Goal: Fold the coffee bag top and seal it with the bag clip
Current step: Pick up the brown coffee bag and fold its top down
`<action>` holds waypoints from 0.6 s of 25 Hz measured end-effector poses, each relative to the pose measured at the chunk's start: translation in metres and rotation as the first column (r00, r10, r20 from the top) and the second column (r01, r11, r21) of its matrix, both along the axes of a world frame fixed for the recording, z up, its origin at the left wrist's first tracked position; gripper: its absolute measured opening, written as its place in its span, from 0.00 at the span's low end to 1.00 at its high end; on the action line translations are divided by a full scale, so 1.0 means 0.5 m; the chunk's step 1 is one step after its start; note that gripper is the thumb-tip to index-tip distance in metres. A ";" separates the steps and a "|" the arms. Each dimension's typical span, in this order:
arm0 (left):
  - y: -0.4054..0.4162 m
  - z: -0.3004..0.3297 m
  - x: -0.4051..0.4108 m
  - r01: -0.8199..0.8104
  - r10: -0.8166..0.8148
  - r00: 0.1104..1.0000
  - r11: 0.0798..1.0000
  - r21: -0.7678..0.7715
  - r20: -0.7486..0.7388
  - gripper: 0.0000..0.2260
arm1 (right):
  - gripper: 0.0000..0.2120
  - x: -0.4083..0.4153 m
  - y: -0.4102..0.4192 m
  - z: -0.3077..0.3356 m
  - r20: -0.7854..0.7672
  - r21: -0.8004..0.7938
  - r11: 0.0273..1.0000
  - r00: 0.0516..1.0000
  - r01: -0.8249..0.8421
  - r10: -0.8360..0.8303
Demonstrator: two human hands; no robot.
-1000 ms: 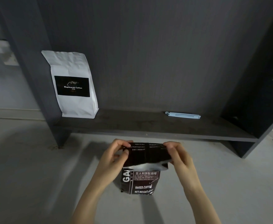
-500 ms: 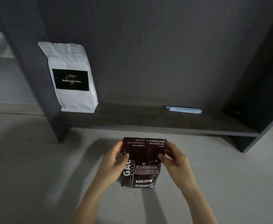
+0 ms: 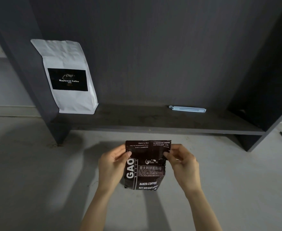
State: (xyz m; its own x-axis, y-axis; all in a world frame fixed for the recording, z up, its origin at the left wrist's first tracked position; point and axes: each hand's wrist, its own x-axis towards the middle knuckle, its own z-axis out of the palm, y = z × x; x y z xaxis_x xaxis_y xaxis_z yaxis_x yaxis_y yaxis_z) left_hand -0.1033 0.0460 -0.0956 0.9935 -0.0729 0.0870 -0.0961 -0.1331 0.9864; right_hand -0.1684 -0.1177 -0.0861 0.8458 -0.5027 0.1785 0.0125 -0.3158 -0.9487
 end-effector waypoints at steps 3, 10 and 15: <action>-0.005 -0.004 0.003 0.007 -0.007 1.000 1.000 -0.018 0.001 0.14 | 0.11 0.003 -0.003 0.001 0.001 0.002 1.000 1.000 -0.003 0.003; 0.005 0.013 0.006 0.189 -0.191 0.981 0.980 0.067 0.028 0.16 | 0.15 0.005 -0.016 0.004 -0.032 0.012 0.991 0.991 -0.133 0.134; -0.005 0.026 -0.008 0.252 -0.262 0.961 0.962 0.108 0.092 0.20 | 0.12 0.006 -0.011 0.021 0.036 0.103 0.990 0.995 -0.094 0.091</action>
